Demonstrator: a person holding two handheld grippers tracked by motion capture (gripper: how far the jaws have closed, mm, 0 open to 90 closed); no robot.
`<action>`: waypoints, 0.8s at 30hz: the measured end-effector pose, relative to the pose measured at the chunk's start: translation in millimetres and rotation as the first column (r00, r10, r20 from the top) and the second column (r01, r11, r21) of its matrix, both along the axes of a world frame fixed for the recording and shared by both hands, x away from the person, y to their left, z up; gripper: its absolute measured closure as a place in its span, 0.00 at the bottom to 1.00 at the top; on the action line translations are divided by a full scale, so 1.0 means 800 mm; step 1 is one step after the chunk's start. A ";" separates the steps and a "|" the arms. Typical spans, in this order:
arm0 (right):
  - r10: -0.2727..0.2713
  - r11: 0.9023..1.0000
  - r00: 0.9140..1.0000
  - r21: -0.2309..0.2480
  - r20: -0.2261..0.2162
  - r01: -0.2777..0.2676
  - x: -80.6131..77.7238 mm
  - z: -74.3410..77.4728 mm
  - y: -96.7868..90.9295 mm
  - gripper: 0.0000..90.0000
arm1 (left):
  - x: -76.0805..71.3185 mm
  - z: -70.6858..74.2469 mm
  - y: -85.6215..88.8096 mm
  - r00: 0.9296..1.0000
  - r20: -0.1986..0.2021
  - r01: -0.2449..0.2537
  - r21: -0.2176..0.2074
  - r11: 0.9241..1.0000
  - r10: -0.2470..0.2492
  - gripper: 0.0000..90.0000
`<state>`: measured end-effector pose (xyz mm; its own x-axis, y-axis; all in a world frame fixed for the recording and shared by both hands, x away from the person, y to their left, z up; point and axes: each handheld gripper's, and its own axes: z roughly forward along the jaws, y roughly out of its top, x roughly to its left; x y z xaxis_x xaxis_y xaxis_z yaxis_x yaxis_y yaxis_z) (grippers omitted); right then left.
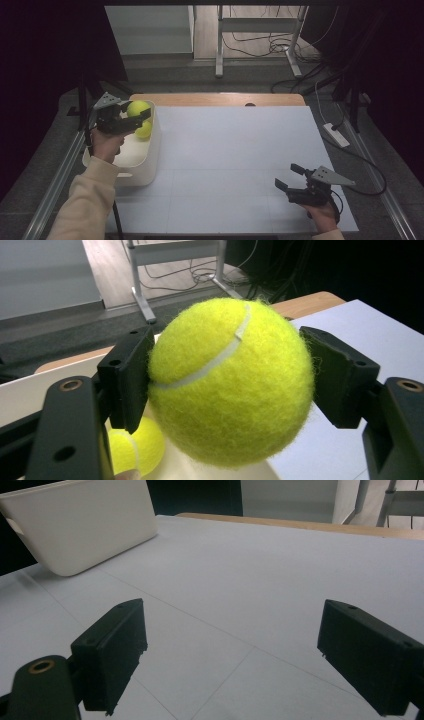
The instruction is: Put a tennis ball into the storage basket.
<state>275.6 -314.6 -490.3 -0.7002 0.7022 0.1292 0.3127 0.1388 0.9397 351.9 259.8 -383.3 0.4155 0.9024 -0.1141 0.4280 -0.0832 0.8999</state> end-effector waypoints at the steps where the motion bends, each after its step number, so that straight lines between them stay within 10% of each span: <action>1: 0.001 1.000 1.000 -0.002 0.003 -0.001 0.000 0.000 0.000 0.13 | 0.000 0.000 0.001 1.000 -0.001 -0.003 0.000 1.000 0.003 0.30; 24: -0.001 1.000 1.000 -0.002 0.001 0.001 0.001 0.000 0.000 0.14 | 0.008 -0.011 0.011 0.998 -0.066 -0.015 0.045 0.999 0.018 0.30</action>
<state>276.0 -314.3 -490.5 -0.6998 0.7028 0.1276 0.3121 0.1402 0.9396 358.2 268.6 -391.8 0.3931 0.9140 -0.1005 0.4881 -0.1148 0.8652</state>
